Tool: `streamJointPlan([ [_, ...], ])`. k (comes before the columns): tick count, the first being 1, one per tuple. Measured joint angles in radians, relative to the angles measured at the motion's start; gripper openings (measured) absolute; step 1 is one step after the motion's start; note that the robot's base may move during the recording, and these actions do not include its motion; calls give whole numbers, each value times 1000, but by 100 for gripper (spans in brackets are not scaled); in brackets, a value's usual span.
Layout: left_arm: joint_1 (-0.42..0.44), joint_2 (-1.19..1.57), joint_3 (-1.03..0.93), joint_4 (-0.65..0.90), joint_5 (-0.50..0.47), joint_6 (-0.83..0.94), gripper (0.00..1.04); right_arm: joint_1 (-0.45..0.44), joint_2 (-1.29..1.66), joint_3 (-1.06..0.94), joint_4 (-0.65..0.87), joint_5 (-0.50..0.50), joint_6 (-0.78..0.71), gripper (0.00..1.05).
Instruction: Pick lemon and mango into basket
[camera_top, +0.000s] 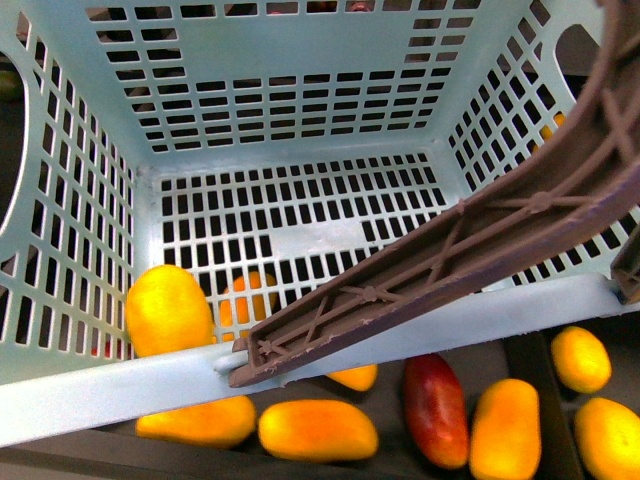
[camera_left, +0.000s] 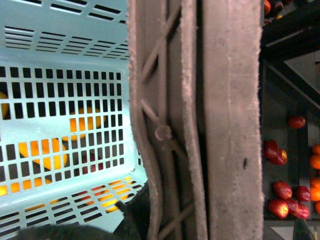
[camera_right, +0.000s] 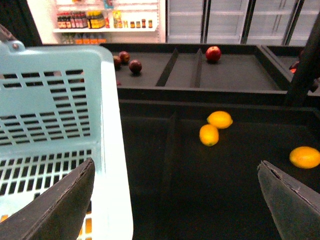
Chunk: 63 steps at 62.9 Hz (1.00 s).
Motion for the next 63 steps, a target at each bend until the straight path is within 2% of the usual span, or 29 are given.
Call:
streamJointPlan([
  [16, 0, 0, 1, 0, 21, -2, 14, 0, -1, -1, 0, 1, 0, 96],
  [49, 16, -1, 1, 0, -11, 6, 14, 1, 1, 0, -3, 2, 0, 96],
  [53, 14, 0, 1, 0, -7, 9, 14, 37, 45, 89, -251, 198, 84, 96],
  [57, 12, 0, 1, 0, 0, 6, 14, 18, 122, 192, -497, 362, 169, 96],
  [60, 6, -1, 1, 0, 4, 6, 14, -18, 174, 217, -571, 364, 181, 96],
  [63, 3, 0, 1, 0, 10, 7, 14, -69, 228, 214, -550, 326, 163, 96],
])
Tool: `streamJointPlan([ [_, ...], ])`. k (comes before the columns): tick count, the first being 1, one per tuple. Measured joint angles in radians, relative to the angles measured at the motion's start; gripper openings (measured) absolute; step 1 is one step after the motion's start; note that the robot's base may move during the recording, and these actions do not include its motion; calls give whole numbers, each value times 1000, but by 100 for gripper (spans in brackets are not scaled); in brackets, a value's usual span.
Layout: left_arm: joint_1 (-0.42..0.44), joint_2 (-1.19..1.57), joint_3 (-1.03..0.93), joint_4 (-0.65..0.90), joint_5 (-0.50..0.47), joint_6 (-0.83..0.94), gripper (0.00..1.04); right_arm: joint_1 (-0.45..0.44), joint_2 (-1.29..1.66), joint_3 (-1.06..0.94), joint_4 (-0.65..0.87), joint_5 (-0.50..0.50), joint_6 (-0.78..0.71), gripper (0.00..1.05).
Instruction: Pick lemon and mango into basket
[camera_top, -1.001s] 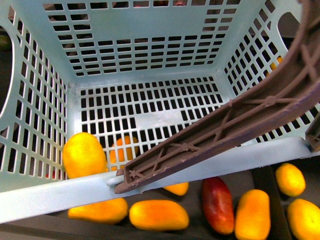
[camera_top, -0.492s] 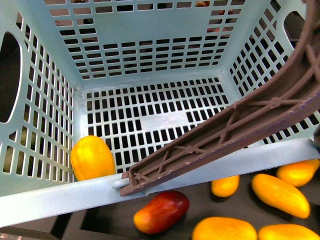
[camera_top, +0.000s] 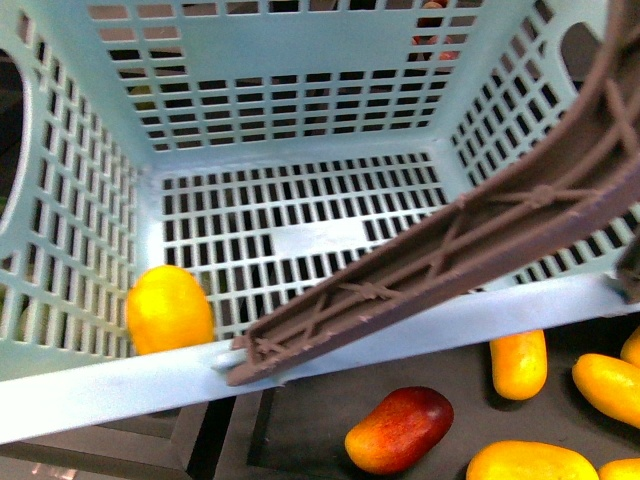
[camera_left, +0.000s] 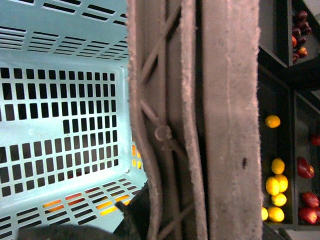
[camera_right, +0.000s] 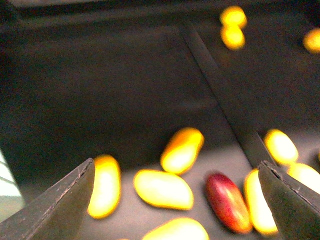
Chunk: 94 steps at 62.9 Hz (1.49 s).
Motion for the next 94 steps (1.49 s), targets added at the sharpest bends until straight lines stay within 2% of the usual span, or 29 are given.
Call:
streamJointPlan([
  [10, -5, 1, 0, 0, 17, -10, 14, -249, 272, 14, 245, -203, -206, 96],
  [14, -5, 1, 0, 0, 16, -9, 14, -306, 353, 16, 286, -270, -269, 96],
  [21, -3, 1, 0, 0, -8, -5, 14, -415, 529, 16, 354, -448, -496, 96],
  [28, -3, 1, 0, 0, -8, -2, 14, -477, 634, 23, 374, -540, -661, 96],
  [39, -3, 1, 0, 0, 3, -5, 14, -497, 790, 66, 383, -600, -830, 96],
  [52, -4, 1, 0, 0, 6, -5, 14, -463, 997, 161, 388, -594, -984, 96],
  [67, -2, 1, 0, 0, -6, -3, 14, -406, 1174, 297, 360, -594, -1025, 96],
  [94, -2, 1, 0, 0, -2, -4, 14, -368, 1442, 489, 327, -614, -1028, 96],
])
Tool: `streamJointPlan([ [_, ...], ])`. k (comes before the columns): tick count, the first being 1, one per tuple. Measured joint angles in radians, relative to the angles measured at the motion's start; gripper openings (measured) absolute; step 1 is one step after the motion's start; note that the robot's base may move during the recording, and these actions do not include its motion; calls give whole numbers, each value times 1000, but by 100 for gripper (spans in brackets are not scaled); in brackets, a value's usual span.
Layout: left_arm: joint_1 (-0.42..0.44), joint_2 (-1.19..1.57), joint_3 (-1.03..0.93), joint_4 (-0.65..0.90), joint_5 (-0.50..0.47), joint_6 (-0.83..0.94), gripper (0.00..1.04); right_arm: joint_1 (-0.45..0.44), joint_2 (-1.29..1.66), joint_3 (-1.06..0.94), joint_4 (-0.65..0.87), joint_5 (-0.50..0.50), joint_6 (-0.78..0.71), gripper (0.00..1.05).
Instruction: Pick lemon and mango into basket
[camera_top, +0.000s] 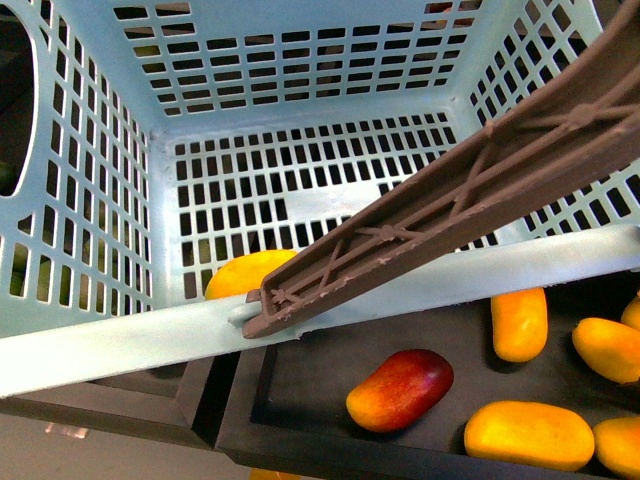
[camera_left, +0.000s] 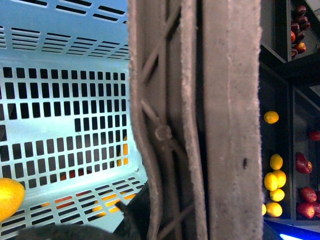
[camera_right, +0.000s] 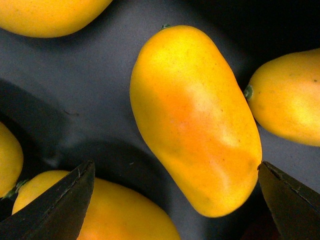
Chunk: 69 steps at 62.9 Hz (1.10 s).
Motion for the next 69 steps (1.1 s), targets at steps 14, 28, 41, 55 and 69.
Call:
streamJointPlan([
  [14, 0, 0, 0, 0, 2, 0, 14, 1, 62, 52, 11, 16, 1, 96],
  [28, 0, 0, 0, 0, 2, 0, 14, 18, 144, 97, 8, 19, 26, 96],
  [41, 0, 0, 0, 0, 2, 0, 14, 37, 176, 132, 12, 23, 80, 85],
  [55, 0, 0, 0, 0, 2, 0, 14, 20, 163, 117, 48, -5, 159, 63],
  [69, 0, 0, 0, 0, 2, 0, 14, -66, -35, -21, 144, -100, 302, 62],
])
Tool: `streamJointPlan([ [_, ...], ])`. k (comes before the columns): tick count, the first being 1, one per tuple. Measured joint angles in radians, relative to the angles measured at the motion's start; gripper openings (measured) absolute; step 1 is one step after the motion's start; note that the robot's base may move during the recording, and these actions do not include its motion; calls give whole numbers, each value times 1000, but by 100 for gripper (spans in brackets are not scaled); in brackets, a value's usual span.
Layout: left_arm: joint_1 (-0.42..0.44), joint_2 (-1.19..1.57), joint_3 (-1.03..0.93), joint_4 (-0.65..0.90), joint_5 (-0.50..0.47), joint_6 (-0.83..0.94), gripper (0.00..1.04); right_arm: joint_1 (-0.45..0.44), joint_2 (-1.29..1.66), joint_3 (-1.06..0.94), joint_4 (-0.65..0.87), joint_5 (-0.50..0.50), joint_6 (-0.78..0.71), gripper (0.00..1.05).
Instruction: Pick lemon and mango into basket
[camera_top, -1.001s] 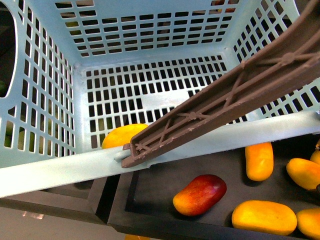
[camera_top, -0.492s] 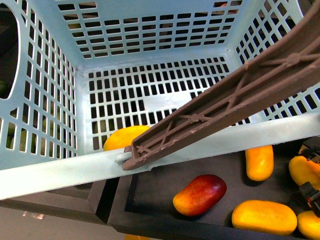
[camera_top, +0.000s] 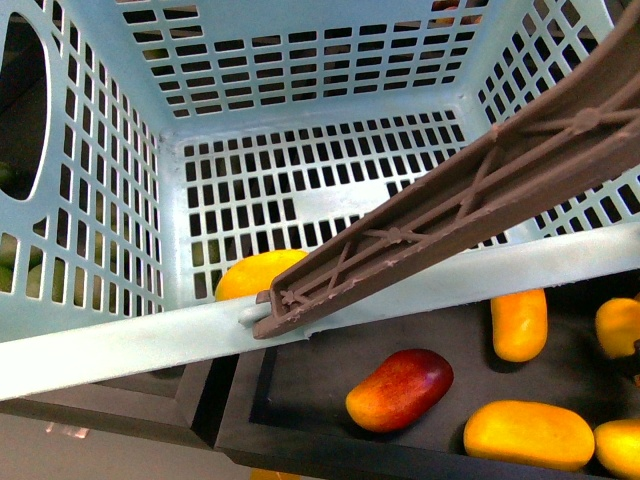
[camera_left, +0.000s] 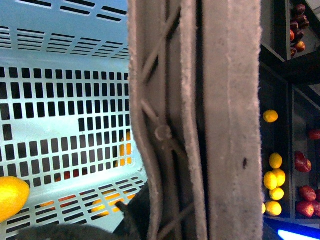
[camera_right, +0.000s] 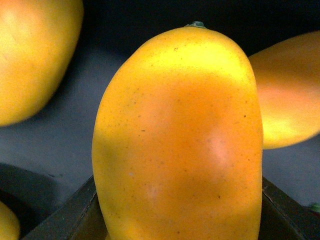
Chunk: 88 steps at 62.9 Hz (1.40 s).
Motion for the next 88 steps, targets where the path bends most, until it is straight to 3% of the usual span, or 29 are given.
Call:
streamJointPlan([
  [21, 0, 0, 0, 0, 0, 0, 14, -109, -573, -251, 18, -159, 266, 62],
  [31, 0, 0, 0, 0, 0, 0, 14, -122, -856, -278, -58, -152, 409, 62],
  [40, 0, 0, 0, 0, 0, 0, 14, -68, -1106, -261, -155, -100, 522, 62],
  [48, 0, 0, 0, 0, 0, 0, 14, 135, -1276, -190, -234, 37, 618, 62],
  [62, 0, 0, 0, 0, 0, 0, 14, 478, -1178, -94, -232, 273, 647, 62],
  [74, 0, 0, 0, 0, 1, 0, 14, 713, -1020, -30, -221, 431, 673, 62],
  [80, 0, 0, 0, 0, -1, 0, 14, 781, -954, 0, -249, 487, 697, 62],
  [88, 0, 0, 0, 0, -1, 0, 14, 798, -929, 4, -258, 552, 729, 88],
])
